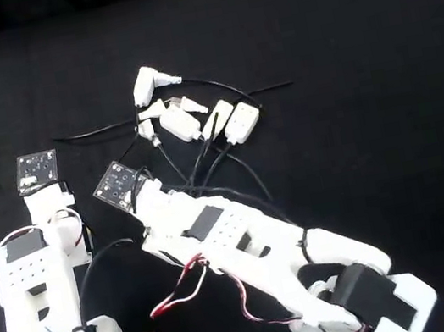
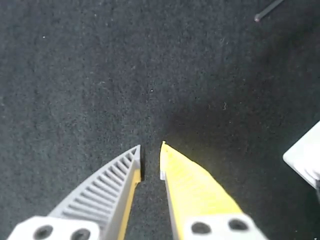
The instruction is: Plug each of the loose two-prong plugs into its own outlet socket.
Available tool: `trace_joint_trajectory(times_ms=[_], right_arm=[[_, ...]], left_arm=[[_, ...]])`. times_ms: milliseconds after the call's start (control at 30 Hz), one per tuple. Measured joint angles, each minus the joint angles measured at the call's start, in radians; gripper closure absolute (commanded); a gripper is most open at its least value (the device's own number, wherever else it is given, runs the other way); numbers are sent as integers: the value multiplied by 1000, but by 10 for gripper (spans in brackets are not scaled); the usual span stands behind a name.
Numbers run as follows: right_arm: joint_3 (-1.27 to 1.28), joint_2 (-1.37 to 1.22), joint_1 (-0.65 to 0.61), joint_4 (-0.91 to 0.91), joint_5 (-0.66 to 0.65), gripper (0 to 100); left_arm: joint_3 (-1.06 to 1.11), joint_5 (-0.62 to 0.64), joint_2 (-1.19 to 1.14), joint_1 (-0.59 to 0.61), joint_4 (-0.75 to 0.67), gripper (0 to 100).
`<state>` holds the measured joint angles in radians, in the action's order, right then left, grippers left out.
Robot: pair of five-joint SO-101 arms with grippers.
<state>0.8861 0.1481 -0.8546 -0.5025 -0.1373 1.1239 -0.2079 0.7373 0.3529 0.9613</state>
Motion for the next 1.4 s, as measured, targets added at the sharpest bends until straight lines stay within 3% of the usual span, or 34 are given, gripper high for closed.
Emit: trace_joint_trajectory(times_ms=[267,733,1100,1400], right_arm=[[8,51,2,-28,0,986],[-63,526,40,-198,-2,986],[-167,546,325,-229,-68,986],[-167,482,562,-58,-110,986]], left_arm=[[20,0,6,0,0,921],[21,0,6,0,0,921],[21,0,6,0,0,921],[21,0,6,0,0,921]])
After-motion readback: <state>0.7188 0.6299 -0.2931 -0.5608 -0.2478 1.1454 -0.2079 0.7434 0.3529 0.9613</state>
